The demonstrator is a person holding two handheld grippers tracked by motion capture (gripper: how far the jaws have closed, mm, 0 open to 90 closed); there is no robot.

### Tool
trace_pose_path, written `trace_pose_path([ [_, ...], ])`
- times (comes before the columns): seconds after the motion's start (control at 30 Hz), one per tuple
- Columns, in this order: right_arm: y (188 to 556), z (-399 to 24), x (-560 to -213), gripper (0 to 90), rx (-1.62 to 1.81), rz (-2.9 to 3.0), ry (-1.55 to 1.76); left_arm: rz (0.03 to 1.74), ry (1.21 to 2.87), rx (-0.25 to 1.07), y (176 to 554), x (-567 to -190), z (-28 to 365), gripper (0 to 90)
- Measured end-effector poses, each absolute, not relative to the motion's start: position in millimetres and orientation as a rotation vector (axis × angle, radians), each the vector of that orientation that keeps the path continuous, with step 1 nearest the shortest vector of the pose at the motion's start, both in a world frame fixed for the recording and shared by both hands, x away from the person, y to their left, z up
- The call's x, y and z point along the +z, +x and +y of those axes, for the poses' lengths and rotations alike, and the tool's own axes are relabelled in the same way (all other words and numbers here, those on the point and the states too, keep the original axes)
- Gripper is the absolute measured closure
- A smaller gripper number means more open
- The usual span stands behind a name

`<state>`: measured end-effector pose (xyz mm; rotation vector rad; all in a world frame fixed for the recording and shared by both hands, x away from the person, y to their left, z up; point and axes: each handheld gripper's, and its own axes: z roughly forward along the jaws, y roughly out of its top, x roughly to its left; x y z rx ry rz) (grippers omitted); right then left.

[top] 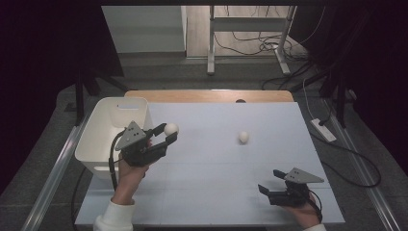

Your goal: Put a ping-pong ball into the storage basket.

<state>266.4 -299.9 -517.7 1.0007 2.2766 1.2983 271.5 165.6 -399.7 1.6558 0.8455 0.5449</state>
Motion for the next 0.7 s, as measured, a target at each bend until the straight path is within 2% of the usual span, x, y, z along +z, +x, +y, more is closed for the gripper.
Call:
trace_pose_path([
  [0.7,266.1,-299.0,-517.6,15.2,1.307,2.272,1.001,0.848,1.618,0.574,267.2,-393.1,177.7,50.8],
])
